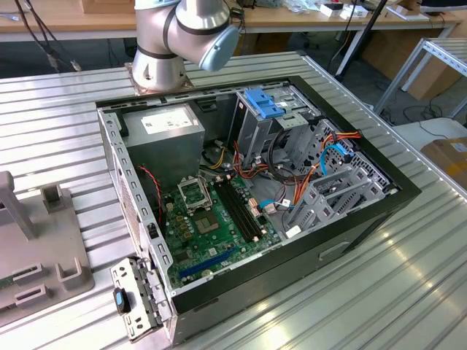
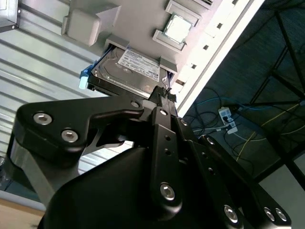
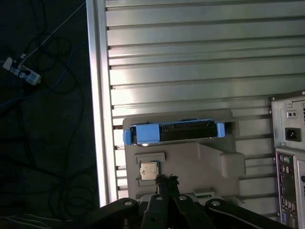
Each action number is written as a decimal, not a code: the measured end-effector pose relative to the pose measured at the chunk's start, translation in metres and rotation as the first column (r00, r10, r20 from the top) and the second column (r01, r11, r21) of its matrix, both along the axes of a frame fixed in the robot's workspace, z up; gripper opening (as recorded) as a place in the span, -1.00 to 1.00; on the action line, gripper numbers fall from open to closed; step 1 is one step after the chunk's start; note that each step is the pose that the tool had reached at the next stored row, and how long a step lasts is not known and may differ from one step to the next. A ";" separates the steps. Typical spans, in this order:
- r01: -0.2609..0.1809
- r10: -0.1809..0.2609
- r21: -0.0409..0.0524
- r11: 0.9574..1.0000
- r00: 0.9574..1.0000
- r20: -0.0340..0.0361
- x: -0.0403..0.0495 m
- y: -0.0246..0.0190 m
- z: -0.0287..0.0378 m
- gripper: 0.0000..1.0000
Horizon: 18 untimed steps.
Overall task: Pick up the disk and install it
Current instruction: 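Reach for the disk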
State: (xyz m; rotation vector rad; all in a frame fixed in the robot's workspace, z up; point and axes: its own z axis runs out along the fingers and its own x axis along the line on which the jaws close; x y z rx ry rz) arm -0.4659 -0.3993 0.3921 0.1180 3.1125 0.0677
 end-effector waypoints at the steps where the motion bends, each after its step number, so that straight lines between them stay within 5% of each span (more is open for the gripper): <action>1: 0.000 0.000 0.000 1.000 1.000 0.000 -0.0019 0.0000 -0.0001 -0.79; 8: 0.000 0.000 0.000 1.000 1.000 0.000 -0.0163 -0.0001 -0.0004 -0.79; 14: 0.000 0.000 0.000 1.000 1.000 0.000 -0.0167 0.0005 -0.0005 -0.79; 18: 0.000 0.000 0.000 1.000 1.000 0.000 -0.0149 0.0058 -0.0015 -0.79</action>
